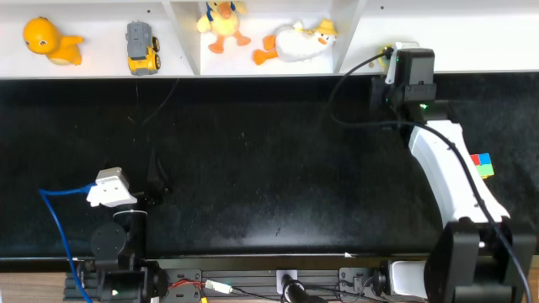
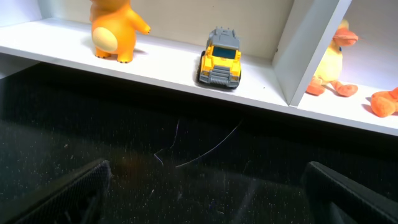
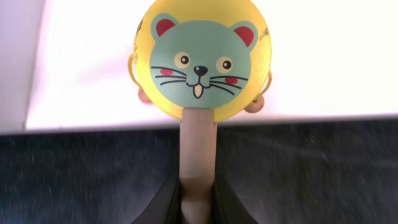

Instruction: Store Toys

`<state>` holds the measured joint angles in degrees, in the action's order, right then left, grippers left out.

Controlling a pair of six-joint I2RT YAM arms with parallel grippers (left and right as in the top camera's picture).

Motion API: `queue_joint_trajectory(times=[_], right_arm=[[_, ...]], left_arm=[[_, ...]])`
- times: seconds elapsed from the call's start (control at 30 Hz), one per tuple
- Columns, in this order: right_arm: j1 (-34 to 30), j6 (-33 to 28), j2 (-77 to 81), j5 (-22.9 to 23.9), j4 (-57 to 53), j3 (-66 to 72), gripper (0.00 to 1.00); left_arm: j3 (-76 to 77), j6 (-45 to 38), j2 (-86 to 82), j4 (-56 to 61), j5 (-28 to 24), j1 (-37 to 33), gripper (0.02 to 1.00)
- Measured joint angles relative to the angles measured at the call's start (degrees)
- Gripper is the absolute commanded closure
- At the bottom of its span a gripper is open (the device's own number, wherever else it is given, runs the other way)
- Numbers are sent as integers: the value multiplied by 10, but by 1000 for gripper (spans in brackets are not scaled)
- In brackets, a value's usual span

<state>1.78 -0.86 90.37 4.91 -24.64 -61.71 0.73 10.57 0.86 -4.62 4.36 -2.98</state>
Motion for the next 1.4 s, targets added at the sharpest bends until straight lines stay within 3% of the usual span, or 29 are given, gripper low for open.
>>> queue_joint_trajectory(times=[0.47,1.07,1.17,1.2,1.23,1.4], right_arm=[[0,-6,43,-16,157,0,952],[0,-6,98,-17,236,0,956],[0,-6,98,-17,236,0,847],[0,-6,98,-17,236,0,776],[0,-5,98,-17,236,0,632],[0,-3,103,-17,236,0,384]], left_arm=[[0,0,0,0,0,0,20],[0,0,0,0,0,0,23],[0,0,0,0,0,0,20],[0,0,0,0,0,0,20],[0,0,0,0,0,0,20],[0,0,0,0,0,0,23]])
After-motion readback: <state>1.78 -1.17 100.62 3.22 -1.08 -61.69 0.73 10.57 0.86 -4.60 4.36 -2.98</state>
